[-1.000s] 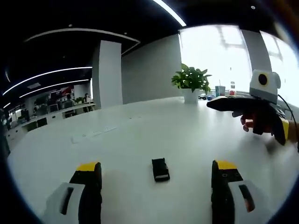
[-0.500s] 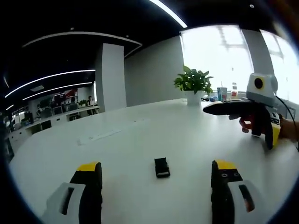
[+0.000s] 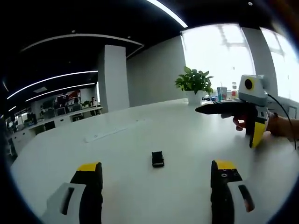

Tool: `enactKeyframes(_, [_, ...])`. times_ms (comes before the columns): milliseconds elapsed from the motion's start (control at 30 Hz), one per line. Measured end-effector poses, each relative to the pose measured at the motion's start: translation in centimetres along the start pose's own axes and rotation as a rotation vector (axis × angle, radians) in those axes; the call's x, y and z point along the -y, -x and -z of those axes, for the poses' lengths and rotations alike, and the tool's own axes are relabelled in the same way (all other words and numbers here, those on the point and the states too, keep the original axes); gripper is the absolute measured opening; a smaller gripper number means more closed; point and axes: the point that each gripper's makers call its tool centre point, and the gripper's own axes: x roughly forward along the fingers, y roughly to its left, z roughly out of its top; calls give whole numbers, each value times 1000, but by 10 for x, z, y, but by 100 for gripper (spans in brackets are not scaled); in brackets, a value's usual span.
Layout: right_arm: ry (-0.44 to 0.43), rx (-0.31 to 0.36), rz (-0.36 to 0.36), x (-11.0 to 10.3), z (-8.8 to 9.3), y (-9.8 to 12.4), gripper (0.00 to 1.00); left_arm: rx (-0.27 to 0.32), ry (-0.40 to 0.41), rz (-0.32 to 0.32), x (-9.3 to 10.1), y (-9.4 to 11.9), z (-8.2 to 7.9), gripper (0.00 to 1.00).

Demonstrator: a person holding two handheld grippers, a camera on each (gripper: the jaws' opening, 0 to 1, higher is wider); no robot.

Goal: Snap the two parts of the plastic buckle together until the buckle closes and remains connected.

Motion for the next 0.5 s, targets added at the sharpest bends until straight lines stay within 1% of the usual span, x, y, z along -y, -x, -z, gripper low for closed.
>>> enactKeyframes(200, [3,-21,16,1,4,3,98,30,8,-22,1,14,-6,99])
enactKeyframes(233, [2,-19,21,3,3,3,98,29,7,-24,1,14,-6,99])
enactKeyframes(300, [-2,-13,24,3,2,3,98,-1,-10,-37,1,20,-2,99])
enactKeyframes(367, [-8,-23,37,3,2,4,98,-8,-3,-47,1,25,0,99])
enactKeyframes(433, [-9,-12,40,1,1,4,99,-8,-2,-48,3,31,1,99])
enactKeyframes(500, [-24,-15,49,2,2,4,99,-13,-8,-53,4,36,2,99])
